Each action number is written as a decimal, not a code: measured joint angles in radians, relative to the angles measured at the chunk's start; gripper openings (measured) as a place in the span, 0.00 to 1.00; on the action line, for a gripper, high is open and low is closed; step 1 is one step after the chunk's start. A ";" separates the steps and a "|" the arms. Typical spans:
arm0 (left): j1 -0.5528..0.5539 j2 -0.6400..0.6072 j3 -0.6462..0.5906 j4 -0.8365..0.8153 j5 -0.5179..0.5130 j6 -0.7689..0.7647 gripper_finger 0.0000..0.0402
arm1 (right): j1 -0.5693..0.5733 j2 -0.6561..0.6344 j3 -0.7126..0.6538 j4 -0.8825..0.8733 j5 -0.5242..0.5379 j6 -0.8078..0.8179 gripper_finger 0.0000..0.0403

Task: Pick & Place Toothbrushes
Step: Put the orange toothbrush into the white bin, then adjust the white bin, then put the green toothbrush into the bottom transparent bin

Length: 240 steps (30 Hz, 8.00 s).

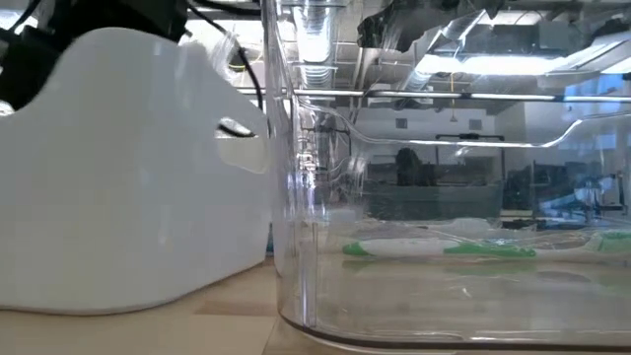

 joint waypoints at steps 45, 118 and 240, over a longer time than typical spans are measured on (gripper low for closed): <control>-0.002 -0.083 -0.002 0.042 -0.062 -0.028 0.22 | -0.001 0.000 0.000 -0.005 0.000 0.000 0.63; 0.027 -0.279 -0.001 -0.083 -0.307 -0.458 0.00 | 0.000 0.000 0.000 -0.022 0.000 -0.008 0.63; 0.259 -0.460 -0.109 0.603 -0.499 0.264 0.01 | 0.198 0.000 0.000 0.195 -0.007 -0.037 0.63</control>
